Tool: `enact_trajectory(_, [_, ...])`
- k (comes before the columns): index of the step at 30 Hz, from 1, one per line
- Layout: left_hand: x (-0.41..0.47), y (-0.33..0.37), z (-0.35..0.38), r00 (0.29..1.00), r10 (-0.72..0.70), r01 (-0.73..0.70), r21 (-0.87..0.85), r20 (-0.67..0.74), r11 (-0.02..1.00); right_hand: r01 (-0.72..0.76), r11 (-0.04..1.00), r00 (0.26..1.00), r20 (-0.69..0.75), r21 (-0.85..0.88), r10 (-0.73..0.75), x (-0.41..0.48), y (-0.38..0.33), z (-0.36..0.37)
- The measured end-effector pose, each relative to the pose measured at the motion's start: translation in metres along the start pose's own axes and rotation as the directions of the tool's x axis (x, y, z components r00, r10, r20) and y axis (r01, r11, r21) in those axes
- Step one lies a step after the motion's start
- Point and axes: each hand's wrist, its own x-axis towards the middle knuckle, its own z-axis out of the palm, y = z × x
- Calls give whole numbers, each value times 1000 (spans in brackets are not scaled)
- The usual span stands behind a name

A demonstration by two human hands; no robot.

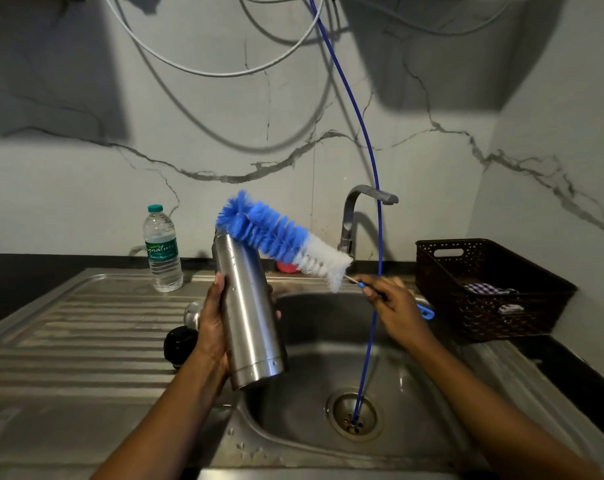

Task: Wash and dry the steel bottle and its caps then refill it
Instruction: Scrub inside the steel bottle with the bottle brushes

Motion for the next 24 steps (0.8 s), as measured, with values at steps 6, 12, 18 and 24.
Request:
enact_trajectory(6, [4,3,-7,999,-24,21,-87,-39,996,-89,996,995,-41,25,90,-5,18,-10])
enact_trajectory(12, [3,3,-14,994,-11,35,-230,108,973,-91,995,995,33,39,90,-5,11,7])
enact_trajectory(18, [-1,13,-17,994,21,11,-277,111,961,-108,910,992,-108,-401,71,4,19,-30])
enact_trajectory(24, [-2,10,-6,985,46,-61,-85,-167,994,-89,632,993,-119,-770,-5,78,-63,-68])
